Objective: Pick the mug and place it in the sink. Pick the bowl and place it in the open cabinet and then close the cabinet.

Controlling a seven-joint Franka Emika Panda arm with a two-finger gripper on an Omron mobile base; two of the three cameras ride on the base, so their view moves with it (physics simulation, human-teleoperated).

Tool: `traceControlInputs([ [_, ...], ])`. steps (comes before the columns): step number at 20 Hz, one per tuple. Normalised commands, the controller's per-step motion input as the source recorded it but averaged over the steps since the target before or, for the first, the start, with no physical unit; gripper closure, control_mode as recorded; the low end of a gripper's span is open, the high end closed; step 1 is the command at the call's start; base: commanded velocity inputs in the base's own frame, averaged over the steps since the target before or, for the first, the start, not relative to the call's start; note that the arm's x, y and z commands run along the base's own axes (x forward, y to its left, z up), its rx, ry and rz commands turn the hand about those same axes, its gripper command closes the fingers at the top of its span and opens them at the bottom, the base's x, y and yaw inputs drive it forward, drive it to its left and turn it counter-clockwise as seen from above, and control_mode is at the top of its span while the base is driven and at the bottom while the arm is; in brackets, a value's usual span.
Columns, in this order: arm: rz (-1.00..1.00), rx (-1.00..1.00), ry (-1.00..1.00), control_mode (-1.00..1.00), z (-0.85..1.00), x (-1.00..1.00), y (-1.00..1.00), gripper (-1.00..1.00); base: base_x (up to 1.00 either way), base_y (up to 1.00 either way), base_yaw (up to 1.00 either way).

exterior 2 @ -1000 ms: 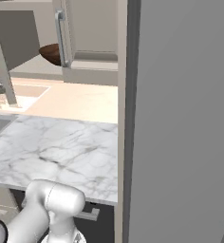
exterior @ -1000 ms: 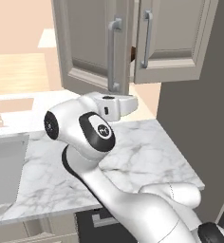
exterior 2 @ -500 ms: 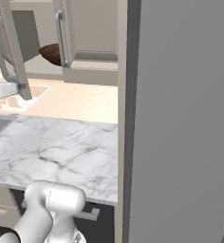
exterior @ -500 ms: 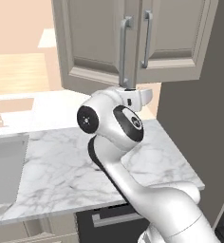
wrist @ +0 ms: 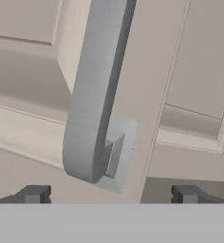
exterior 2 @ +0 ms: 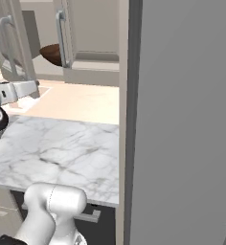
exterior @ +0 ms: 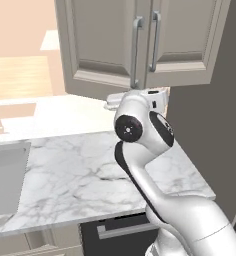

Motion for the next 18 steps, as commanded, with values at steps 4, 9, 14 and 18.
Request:
traceControlInputs([
  [4, 0.21, 0.00, -0.11, -1.00, 0.00, 0.23, -0.31, -1.00, 0.00, 0.00, 0.00],
  [9, 0.22, 0.00, -0.13, -1.00, 0.00, 0.24, -0.28, -1.00, 0.00, 0.00, 0.00],
  [14, 0.20, 0.05, -0.03, -1.00, 0.00, 0.46, -0.19, -1.00, 0.00, 0.00, 0.00],
  [18, 0.19, 0.10, 0.06, -1.00, 0.00, 0.70, -0.01, -1.00, 0.00, 0.00, 0.00],
])
